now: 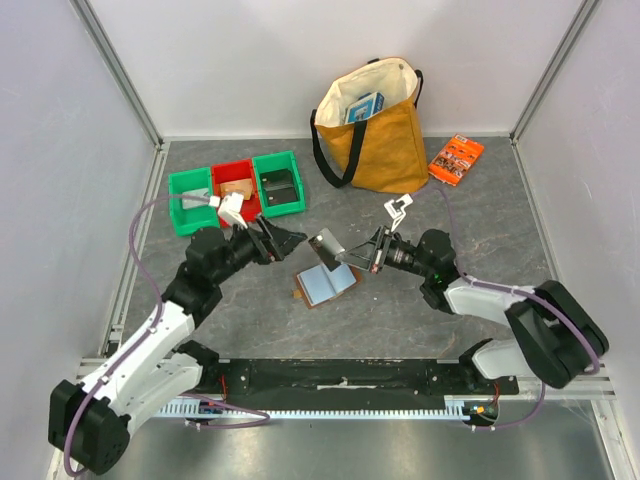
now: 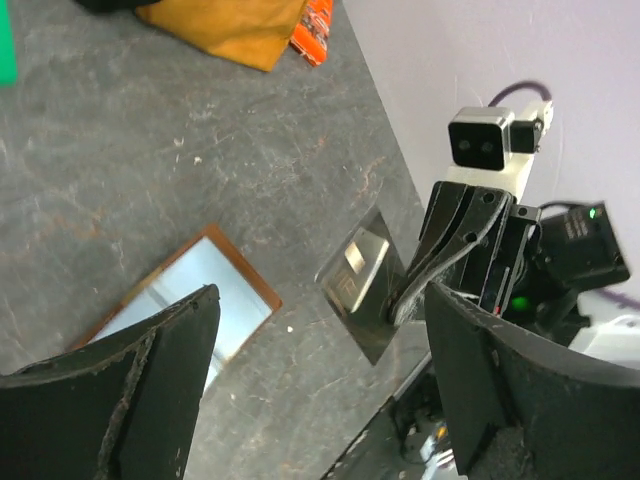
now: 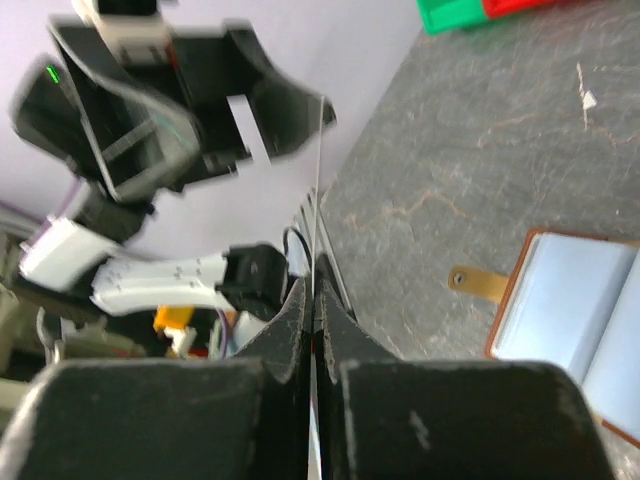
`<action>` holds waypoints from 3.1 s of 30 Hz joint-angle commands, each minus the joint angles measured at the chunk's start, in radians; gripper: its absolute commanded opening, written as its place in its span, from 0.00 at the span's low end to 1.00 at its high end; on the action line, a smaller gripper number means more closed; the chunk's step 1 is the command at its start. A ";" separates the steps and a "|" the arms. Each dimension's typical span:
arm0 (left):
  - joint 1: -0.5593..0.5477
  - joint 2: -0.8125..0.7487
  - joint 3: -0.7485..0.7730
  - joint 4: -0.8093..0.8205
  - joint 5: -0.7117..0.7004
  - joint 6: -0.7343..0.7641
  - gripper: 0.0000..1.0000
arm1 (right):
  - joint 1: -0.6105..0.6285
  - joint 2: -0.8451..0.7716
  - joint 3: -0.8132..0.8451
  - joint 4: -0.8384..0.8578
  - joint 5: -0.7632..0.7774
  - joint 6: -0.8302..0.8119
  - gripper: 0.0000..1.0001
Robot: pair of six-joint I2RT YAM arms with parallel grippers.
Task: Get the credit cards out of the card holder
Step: Place the credit card in the storage box.
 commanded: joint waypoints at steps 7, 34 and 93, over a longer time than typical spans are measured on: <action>0.045 0.221 0.343 -0.327 0.437 0.522 0.88 | -0.002 -0.229 0.218 -0.698 -0.203 -0.545 0.00; 0.031 0.320 0.353 -0.275 0.708 0.531 0.02 | -0.004 -0.207 0.215 -0.600 -0.308 -0.537 0.18; 0.358 1.351 1.377 -0.555 -0.007 0.385 0.59 | -0.051 -0.396 0.207 -1.194 0.196 -0.834 0.98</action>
